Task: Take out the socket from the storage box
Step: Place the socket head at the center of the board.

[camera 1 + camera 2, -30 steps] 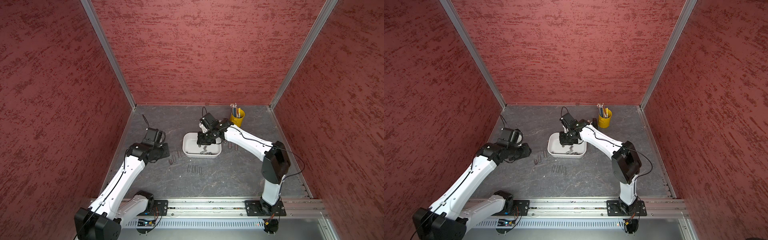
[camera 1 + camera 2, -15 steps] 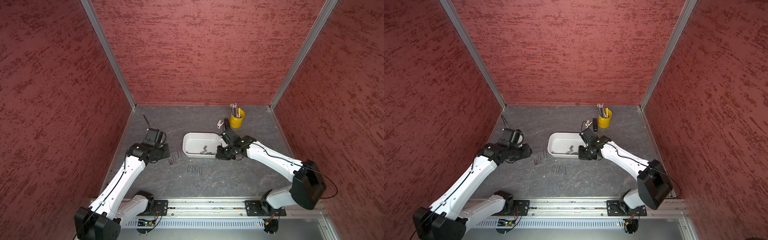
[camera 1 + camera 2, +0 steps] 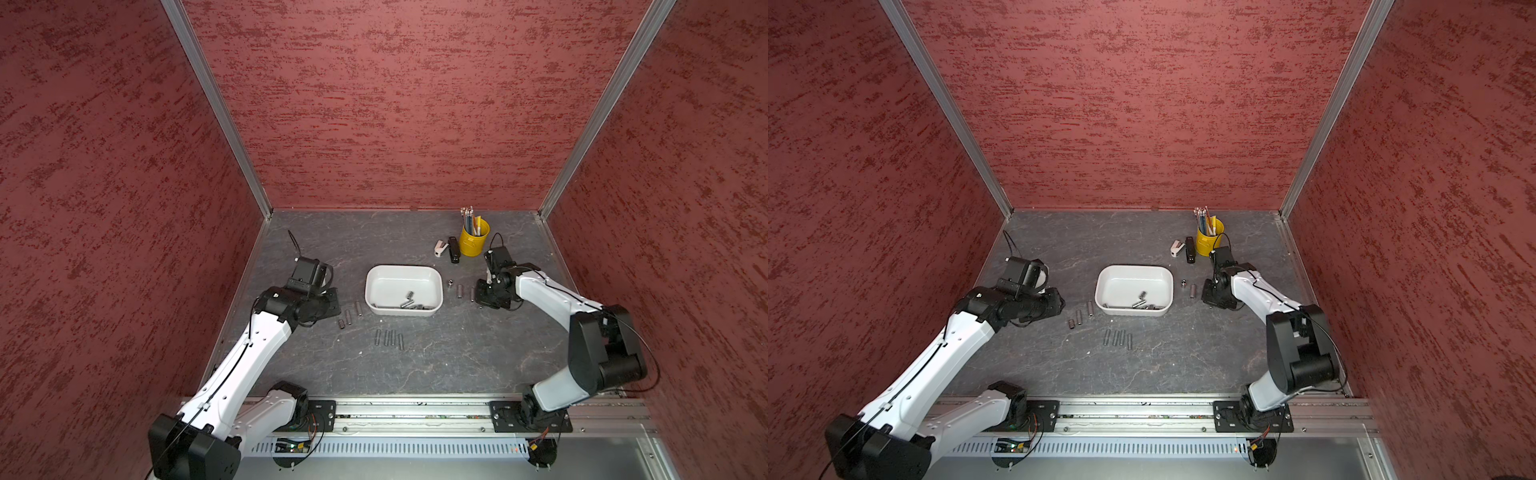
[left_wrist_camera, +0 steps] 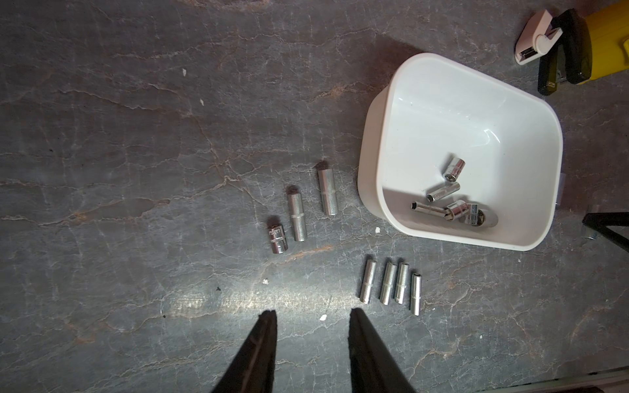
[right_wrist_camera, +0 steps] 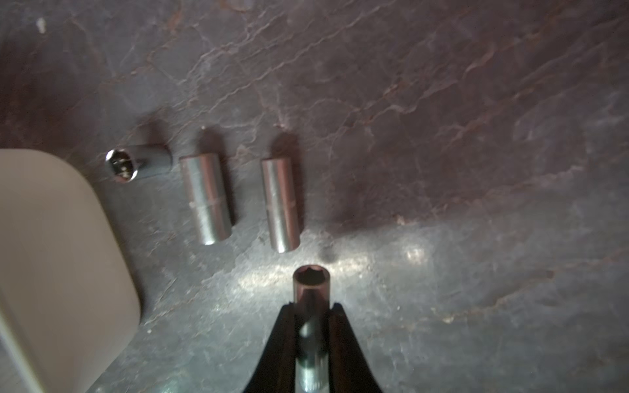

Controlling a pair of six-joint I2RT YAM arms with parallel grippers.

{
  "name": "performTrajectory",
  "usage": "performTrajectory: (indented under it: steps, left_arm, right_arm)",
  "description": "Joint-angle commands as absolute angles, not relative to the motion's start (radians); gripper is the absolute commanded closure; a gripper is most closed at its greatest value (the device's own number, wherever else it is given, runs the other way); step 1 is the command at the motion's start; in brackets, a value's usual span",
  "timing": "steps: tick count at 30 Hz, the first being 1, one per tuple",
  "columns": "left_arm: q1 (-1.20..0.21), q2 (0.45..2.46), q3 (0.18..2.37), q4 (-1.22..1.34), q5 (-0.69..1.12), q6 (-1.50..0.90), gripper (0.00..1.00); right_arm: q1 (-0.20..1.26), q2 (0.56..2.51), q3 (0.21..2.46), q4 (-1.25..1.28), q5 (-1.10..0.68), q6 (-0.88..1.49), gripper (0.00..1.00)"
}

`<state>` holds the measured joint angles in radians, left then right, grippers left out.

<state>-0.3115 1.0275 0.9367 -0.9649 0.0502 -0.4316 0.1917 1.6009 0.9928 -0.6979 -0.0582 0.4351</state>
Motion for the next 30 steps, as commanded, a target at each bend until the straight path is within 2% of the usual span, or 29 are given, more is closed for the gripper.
performTrajectory:
  steps: [1,15,23,30]
  left_arm:
    - [-0.318,1.025,0.932,-0.956,0.038,-0.424,0.62]
    - [-0.318,1.035,0.934,-0.956,0.036,-0.424,0.62]
    - [-0.318,1.039,0.933,-0.955,0.038,-0.423,0.61]
    - [-0.318,1.039,0.935,-0.953,0.040,-0.422,0.61]
  right_arm:
    - [0.162,1.643,1.032,-0.658,-0.037,0.390,0.87]
    - [0.150,1.730,1.022,-0.632,-0.013,0.388,0.79]
    - [0.150,1.730,1.019,-0.635,-0.014,0.390,0.70]
    - [0.150,1.706,1.023,-0.649,-0.014,0.394,0.68]
